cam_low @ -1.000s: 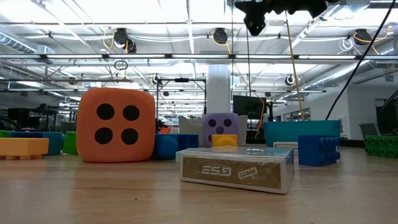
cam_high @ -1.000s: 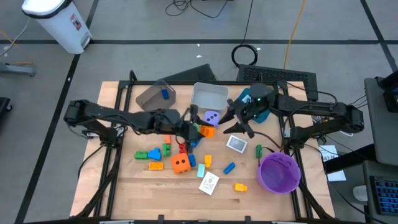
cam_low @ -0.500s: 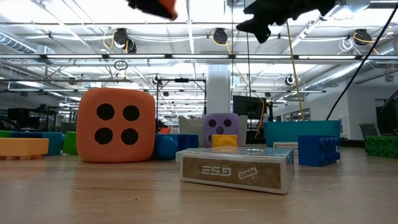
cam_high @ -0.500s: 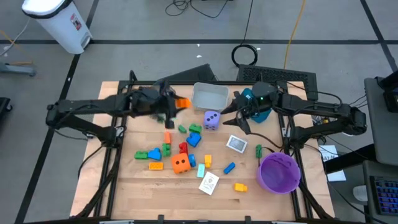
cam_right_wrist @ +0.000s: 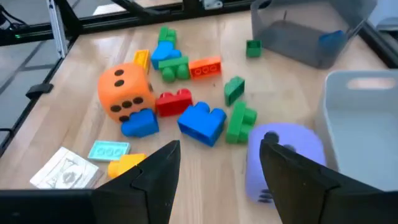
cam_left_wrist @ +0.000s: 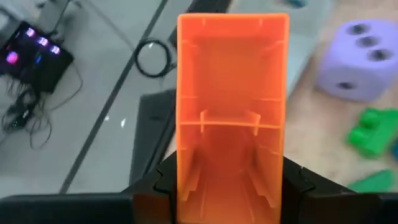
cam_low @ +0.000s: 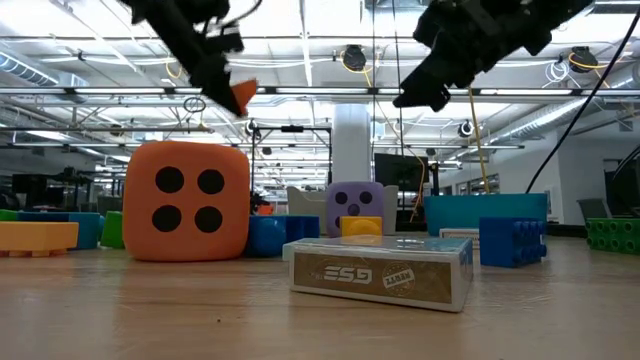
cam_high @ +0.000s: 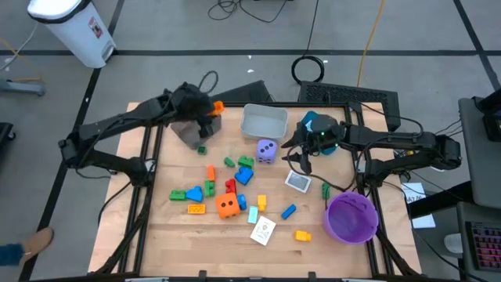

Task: Pick & Place Toys
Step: Put the orange gamepiece into the black bin

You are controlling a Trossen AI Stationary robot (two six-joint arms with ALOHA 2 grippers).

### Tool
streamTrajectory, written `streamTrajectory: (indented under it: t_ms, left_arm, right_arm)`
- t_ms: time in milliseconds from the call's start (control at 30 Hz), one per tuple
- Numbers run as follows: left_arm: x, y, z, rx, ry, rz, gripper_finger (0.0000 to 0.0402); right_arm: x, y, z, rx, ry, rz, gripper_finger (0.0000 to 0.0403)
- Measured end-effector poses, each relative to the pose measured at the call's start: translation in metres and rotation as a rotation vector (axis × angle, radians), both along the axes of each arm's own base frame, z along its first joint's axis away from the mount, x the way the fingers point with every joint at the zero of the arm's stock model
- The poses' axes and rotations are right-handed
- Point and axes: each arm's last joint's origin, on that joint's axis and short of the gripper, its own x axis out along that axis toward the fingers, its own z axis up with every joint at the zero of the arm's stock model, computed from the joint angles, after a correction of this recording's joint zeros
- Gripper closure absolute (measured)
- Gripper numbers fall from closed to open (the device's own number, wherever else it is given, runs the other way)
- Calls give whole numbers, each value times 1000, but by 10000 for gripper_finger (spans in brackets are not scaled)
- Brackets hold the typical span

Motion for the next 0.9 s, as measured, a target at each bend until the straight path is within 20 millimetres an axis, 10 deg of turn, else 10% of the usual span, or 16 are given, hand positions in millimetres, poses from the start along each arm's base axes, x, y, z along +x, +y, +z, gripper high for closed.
streamTrajectory:
  t_ms: [300,900]
  left_arm:
    - [-31,44,-66,-112,25,150,251]
    - [-31,91,-145,-244,111,246,246]
  right_arm:
    - [-3,1,-22,38,-47,-24,191]
    - [-2,1,-22,54,-73,-34,191]
